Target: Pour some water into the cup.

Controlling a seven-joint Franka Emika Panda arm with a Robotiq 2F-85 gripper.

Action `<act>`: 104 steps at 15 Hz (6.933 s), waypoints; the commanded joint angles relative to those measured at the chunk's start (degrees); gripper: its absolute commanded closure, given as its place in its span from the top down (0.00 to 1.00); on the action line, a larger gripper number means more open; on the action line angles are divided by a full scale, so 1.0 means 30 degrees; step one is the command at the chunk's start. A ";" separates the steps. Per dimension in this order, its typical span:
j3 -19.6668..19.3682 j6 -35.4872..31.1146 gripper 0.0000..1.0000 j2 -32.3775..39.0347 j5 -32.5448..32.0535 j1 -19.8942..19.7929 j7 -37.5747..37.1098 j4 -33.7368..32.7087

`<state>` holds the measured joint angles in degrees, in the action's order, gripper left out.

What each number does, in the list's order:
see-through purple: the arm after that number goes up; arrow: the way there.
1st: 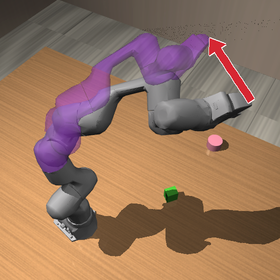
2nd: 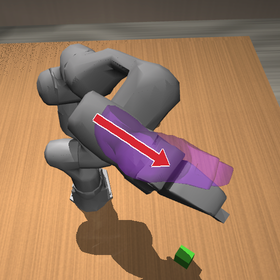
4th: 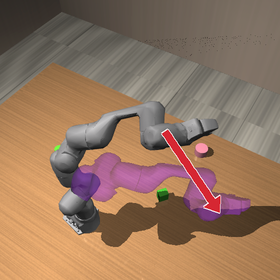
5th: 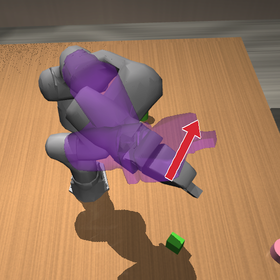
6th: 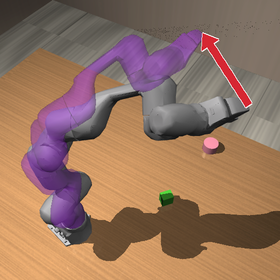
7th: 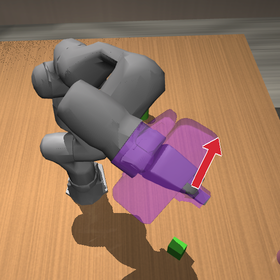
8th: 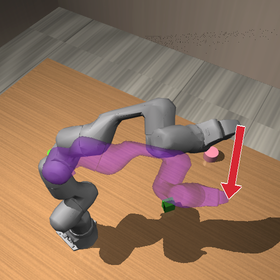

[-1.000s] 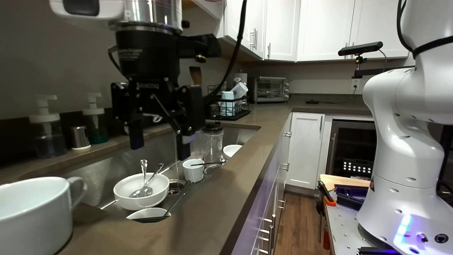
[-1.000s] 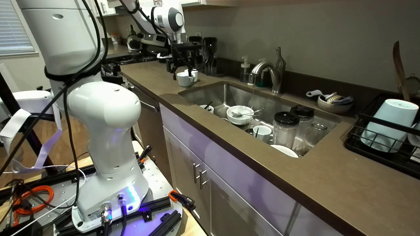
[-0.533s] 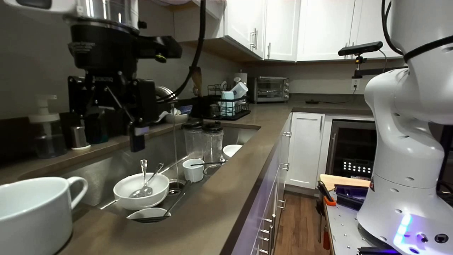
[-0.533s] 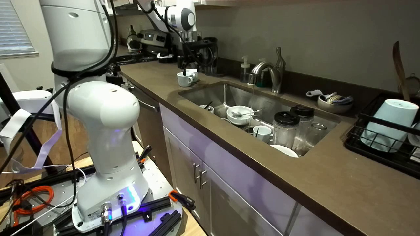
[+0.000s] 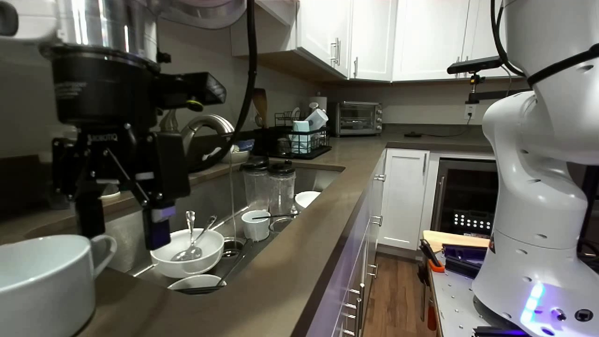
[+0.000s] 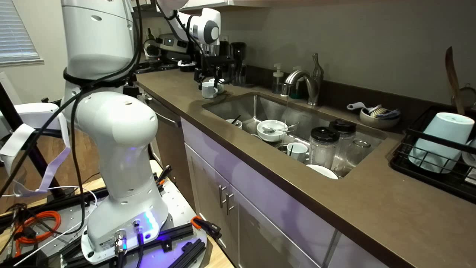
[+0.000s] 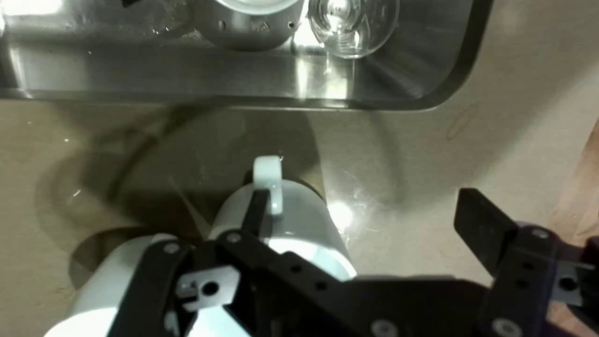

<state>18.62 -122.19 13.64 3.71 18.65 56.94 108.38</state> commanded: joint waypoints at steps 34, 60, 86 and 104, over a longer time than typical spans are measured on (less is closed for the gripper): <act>0.0235 0.1174 1.00 0.0462 -0.3624 -0.0352 0.0943 -0.1501; 0.0619 -0.0081 0.75 0.2053 -0.3614 -0.0303 0.3204 -0.1538; 0.0692 -0.0223 0.33 0.1564 -0.3509 -0.0188 0.2878 -0.1502; 0.0679 -0.0545 0.47 0.1660 -0.3320 -0.0291 0.2911 -0.1404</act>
<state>20.33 -122.47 19.02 -7.18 18.24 65.12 103.65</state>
